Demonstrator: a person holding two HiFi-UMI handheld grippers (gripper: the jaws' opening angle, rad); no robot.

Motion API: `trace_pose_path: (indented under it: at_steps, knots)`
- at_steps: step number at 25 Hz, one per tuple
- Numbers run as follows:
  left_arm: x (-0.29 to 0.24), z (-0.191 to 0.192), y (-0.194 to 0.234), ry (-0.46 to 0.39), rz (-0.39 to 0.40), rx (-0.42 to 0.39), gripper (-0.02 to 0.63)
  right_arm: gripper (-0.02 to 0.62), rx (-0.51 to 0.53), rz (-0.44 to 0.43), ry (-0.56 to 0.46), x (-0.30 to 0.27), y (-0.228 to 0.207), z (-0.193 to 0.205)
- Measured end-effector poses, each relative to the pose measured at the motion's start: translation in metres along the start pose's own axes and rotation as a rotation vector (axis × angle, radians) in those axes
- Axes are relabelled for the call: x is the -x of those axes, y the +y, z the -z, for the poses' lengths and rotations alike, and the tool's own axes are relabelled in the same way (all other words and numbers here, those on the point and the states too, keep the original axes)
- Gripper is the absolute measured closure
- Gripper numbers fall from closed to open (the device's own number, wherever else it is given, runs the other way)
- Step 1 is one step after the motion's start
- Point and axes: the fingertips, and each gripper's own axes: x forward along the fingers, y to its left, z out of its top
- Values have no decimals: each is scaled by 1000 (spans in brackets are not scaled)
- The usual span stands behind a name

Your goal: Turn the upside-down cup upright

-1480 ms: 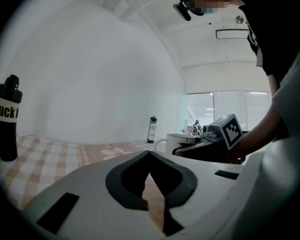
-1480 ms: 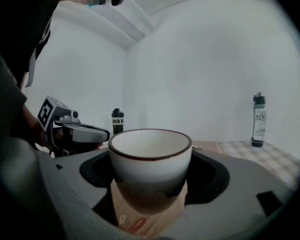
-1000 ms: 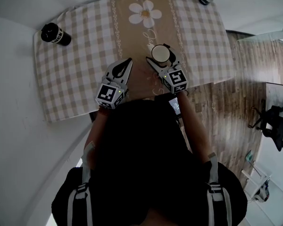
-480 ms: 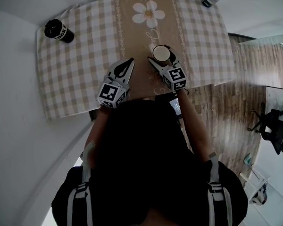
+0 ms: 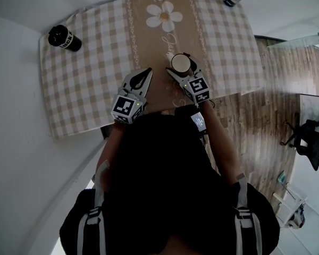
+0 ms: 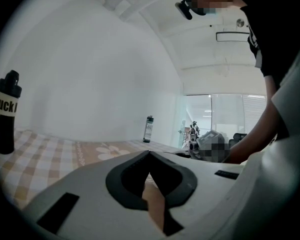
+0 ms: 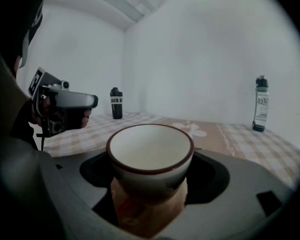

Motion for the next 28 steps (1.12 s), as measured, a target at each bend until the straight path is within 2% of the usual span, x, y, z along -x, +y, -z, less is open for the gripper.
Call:
trace_pose_path:
  at_steps: [5, 9, 11, 17, 20, 24, 28]
  knots:
    - [0, 0, -3, -2, 9, 2, 597, 179, -9, 1, 14, 1, 0, 2]
    - [1, -3, -2, -2, 13, 7, 597, 166, -61, -90, 123, 0, 6, 19]
    - [0, -4, -1, -6, 16, 6, 597, 158, -61, -99, 135, 4, 5, 24]
    - [0, 0, 0, -6, 25, 16, 598, 158, -111, -30, 71, 28, -3, 18]
    - [-2, -2, -1, -1, 32, -1, 598, 158, -60, -20, 48, 40, -4, 6]
    - [-8, -12, -4, -10, 47, -19, 597, 166, -23, 17, -34, 57, -10, -32]
    - [-17, -49, -6, -78, 38, -30, 597, 196, -36, 63, -177, 73, -11, -83]
